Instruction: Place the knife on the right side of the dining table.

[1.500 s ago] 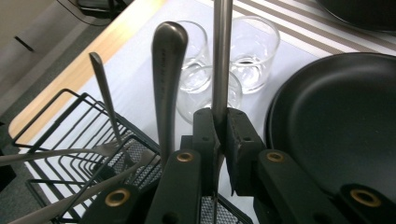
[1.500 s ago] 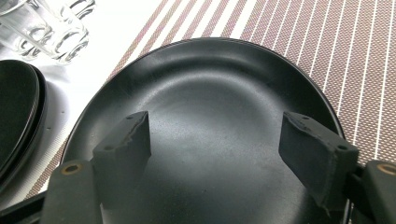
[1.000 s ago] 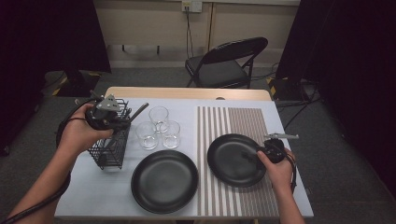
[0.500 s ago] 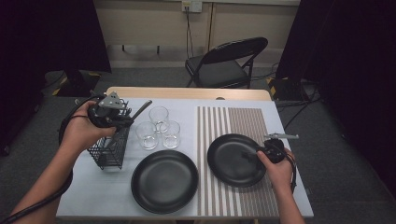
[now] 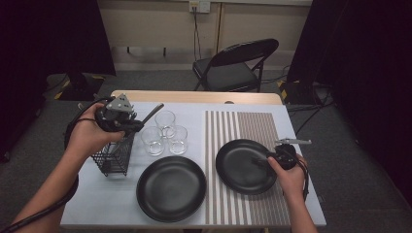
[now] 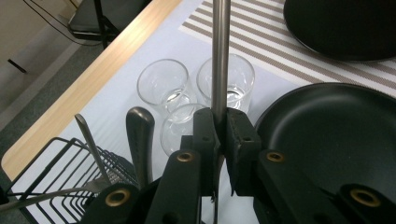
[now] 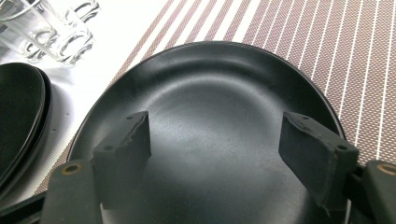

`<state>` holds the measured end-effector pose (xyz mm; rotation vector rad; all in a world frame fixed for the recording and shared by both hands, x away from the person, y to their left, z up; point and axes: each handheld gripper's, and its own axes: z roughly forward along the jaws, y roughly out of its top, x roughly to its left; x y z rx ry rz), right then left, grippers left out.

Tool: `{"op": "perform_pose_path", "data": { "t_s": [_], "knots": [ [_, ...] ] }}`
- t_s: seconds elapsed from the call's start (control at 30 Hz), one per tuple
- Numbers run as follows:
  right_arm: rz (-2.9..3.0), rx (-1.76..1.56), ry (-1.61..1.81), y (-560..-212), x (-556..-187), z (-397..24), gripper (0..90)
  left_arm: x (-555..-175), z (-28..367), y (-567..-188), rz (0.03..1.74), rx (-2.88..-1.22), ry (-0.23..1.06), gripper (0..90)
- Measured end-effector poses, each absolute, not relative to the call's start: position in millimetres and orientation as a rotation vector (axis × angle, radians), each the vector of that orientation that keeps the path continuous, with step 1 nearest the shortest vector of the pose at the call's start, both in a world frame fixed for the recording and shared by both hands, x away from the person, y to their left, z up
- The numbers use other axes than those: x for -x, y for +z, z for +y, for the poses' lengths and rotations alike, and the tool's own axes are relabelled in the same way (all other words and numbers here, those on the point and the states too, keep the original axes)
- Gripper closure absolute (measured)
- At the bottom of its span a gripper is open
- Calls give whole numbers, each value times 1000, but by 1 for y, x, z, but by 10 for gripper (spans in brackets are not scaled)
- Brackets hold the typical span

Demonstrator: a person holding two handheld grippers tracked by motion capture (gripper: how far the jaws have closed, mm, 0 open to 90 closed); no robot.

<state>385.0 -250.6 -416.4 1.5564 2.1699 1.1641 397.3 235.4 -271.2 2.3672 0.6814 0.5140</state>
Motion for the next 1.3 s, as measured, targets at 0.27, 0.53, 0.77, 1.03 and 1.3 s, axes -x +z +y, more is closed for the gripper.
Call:
{"op": "perform_pose_path", "data": {
  "t_s": [0.27,0.53,0.77,1.03,1.3],
  "knots": [
    [2171,-1553,1163,-416,-385,-250,243,-396,230,-264,655,-2365,513,833],
    [2170,-1552,1163,-416,-384,-250,243,-395,224,-261,639,-2373,505,833],
    [2172,-1551,1163,-416,-384,-250,243,-394,220,-259,625,-2374,505,833],
    [2173,-1551,1163,-415,-384,-250,243,-393,219,-250,639,-2360,507,834],
    [2172,-1558,1159,-416,-384,-250,243,-392,219,-247,645,-2350,510,834]
  ]
}}
